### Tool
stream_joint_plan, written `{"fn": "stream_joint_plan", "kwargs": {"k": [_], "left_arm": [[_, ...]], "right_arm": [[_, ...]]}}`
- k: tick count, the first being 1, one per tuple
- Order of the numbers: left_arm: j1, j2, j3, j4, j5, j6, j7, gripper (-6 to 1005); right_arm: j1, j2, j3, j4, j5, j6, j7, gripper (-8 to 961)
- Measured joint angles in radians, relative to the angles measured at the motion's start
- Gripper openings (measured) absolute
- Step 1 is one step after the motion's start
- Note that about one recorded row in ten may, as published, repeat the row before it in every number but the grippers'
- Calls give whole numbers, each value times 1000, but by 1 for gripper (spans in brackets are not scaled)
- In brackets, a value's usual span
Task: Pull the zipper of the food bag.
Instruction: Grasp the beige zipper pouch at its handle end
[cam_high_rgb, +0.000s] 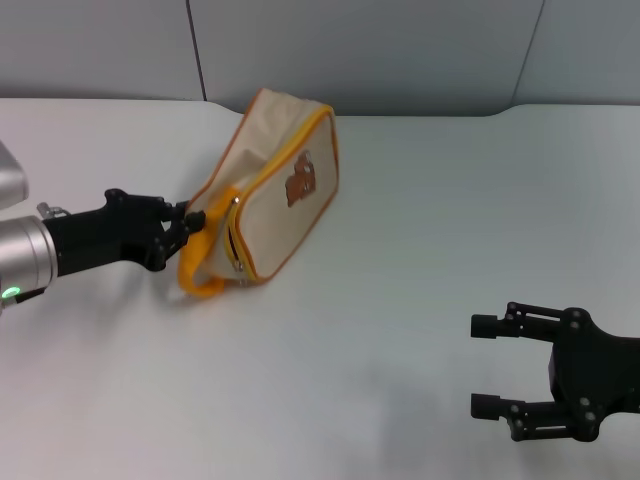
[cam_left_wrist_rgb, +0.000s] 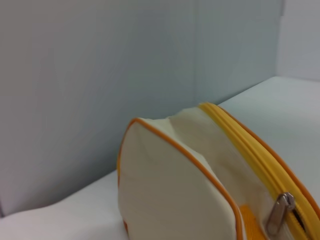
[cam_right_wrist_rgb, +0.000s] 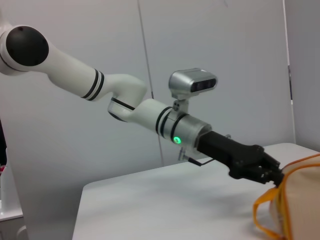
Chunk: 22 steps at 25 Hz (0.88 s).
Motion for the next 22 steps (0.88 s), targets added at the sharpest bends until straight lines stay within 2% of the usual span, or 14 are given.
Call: {"fn": "stream_joint_plan", "kwargs": {"k": [5, 10, 11, 12, 13, 17, 21, 22], "left_arm": [[-2, -22, -8, 35, -1, -43, 6, 143], [8, -22, -44, 45, -1, -31, -6, 136], [14, -26, -91, 45, -2, -21, -6, 135], [14, -26, -91, 45, -2, -21, -6, 137], [20, -28, -130, 47, -3, -4, -4, 139], [48, -31, -256, 49, -20, 125, 5, 147], [80, -30, -269, 44, -40, 263, -5, 377], [80, -30, -269, 44, -40, 263, -5, 419]], "right_arm": [[0, 1, 0, 1, -1, -1, 0, 763], [1, 1, 0, 1, -1, -1, 1, 761], [2, 1, 0, 1, -1, -1, 2, 761], [5, 0, 0, 1, -1, -1, 3, 760], [7, -1, 0, 1, -1, -1, 3, 760], [15, -4, 0, 0, -1, 2, 5, 759], [27, -5, 0, 0, 0, 10, 8, 757], [27, -5, 0, 0, 0, 10, 8, 757]]}}
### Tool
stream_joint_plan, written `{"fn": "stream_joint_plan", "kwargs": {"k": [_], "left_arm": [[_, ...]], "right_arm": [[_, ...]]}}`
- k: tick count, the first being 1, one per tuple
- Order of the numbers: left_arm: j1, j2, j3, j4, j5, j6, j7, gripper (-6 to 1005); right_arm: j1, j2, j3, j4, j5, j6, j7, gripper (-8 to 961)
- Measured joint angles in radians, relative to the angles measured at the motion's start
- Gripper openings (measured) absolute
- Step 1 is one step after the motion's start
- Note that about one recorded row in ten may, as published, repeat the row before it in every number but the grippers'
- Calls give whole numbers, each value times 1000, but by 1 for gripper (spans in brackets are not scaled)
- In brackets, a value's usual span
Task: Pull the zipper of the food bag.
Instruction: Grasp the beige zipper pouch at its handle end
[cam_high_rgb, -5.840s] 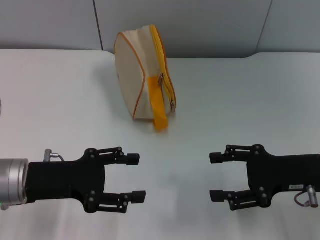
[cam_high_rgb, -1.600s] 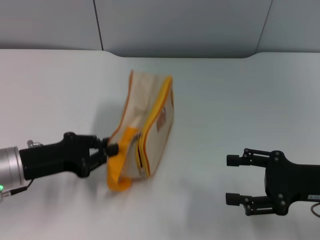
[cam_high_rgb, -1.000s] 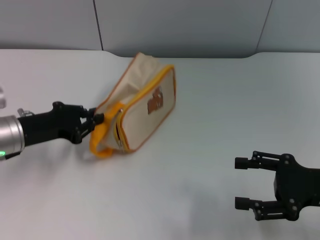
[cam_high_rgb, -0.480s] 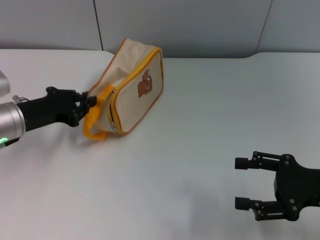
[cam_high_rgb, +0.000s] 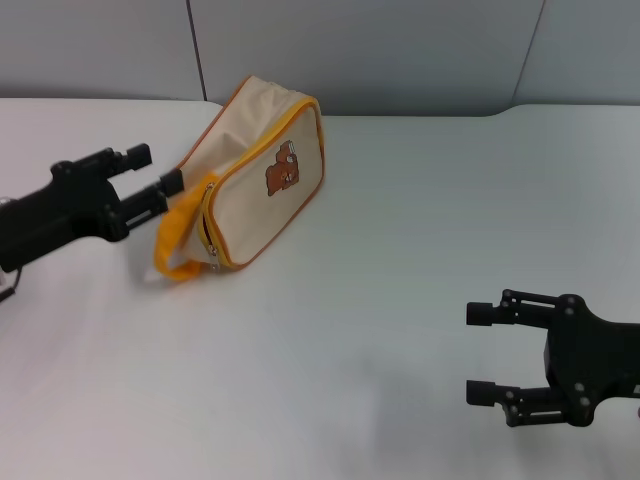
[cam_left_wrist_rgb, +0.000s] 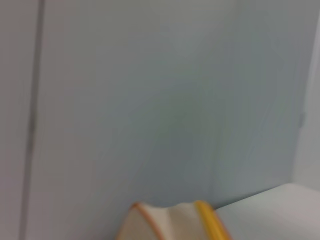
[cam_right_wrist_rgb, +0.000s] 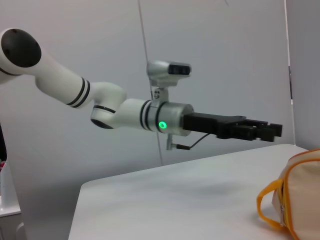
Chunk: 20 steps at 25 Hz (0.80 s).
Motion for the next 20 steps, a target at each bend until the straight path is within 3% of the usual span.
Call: {"fn": "stream_joint_plan", "kwargs": {"k": [1, 6, 14, 20], "left_arm": [[3, -1, 2, -2, 0, 11, -2, 462], [21, -56, 10, -36, 3, -43, -4, 653], [3, -60, 3, -183, -33, -162, 87, 830], [-17, -61, 2, -206, -61, -195, 128, 821]], "right_arm": [[3, 0, 0, 0, 0, 0, 1, 757], [13, -1, 1, 0, 1, 4, 3, 755], [14, -2, 2, 0, 1, 4, 3, 752], [14, -3, 1, 0, 1, -3, 5, 750]]}}
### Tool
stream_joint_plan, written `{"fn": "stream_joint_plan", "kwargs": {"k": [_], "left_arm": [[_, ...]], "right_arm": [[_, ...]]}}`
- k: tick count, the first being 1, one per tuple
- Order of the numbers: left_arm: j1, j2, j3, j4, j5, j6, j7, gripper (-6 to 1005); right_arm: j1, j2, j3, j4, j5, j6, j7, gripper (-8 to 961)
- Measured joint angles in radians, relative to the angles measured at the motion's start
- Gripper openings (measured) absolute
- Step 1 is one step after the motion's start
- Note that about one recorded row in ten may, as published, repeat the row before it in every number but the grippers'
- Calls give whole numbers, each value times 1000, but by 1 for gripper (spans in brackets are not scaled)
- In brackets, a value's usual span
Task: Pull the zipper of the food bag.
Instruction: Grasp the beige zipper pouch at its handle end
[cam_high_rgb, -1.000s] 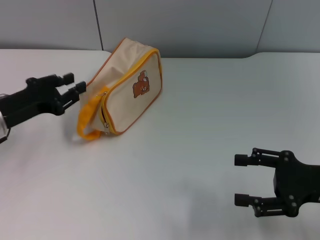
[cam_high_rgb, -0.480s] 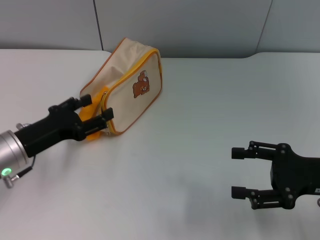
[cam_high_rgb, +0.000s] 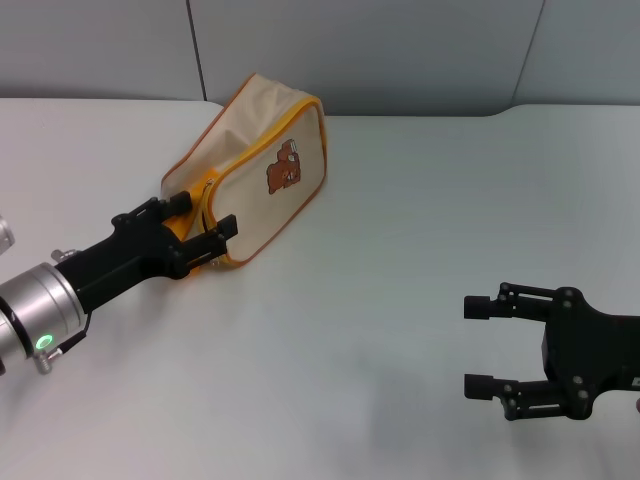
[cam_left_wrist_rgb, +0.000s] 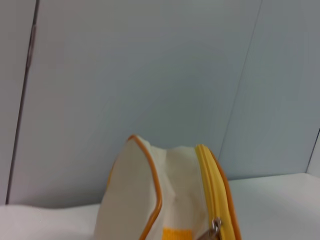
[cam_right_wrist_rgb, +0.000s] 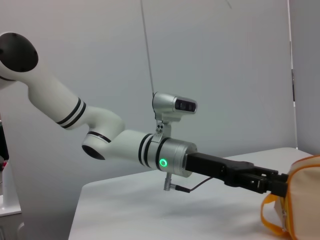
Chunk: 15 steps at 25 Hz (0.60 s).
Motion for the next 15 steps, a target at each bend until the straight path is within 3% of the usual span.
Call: {"fn": "stream_joint_plan", "kwargs": {"k": [7, 9, 15], "left_arm": [[-38, -1, -2, -32, -24, -66, 50, 812], [-55, -1, -3, -84, -80, -123, 139, 809], [-53, -1, -3, -102, -125, -125, 194, 801]], "right_arm": [[-4, 0, 2, 0, 0, -4, 12, 748], [-5, 2, 2, 0, 0, -4, 14, 748], [-6, 2, 10, 0, 0, -5, 20, 746]]}}
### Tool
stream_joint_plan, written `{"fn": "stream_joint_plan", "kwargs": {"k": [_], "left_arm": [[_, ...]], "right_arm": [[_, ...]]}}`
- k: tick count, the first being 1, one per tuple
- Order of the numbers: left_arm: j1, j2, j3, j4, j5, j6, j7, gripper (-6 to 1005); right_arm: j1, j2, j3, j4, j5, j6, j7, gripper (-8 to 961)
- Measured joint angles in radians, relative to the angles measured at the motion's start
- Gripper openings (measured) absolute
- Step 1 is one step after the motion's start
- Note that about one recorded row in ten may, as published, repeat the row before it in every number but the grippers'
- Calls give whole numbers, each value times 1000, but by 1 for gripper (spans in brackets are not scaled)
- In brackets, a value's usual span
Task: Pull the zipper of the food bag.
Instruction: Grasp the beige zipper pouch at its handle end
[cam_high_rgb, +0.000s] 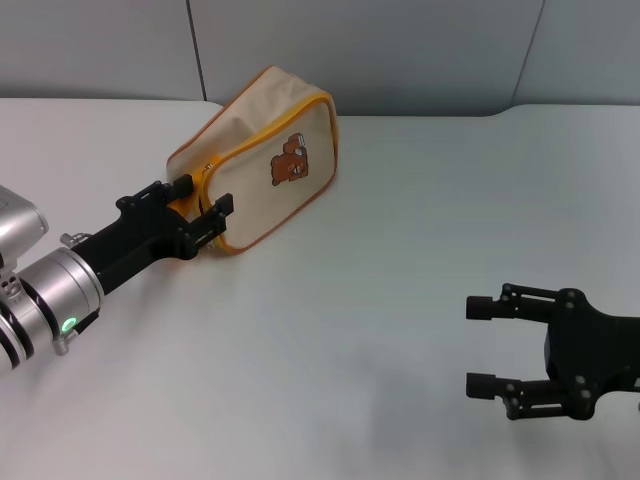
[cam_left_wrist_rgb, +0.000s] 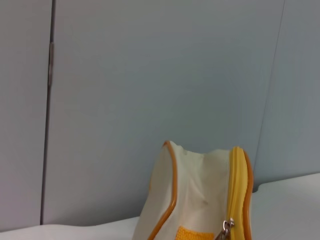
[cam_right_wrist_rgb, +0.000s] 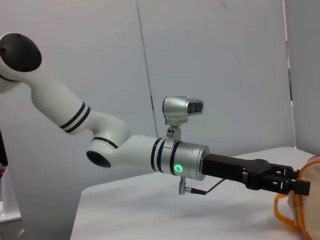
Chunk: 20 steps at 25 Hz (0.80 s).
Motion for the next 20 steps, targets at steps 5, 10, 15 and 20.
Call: {"fn": "stream_joint_plan", "kwargs": {"k": [5, 10, 15, 20], "left_arm": [[-5, 0, 7, -3, -1, -18, 9, 607], [-13, 0, 6, -27, 0, -17, 50, 449], [-10, 5, 29, -22, 12, 27, 51, 292], [14, 17, 161, 62, 40, 108, -12, 167]], "right_arm": [[1, -1, 4, 0, 0, -9, 2, 744], [0, -1, 15, 0, 0, -21, 2, 742], [-4, -1, 35, 0, 0, -42, 1, 741], [-12, -2, 64, -2, 0, -71, -3, 739]]}}
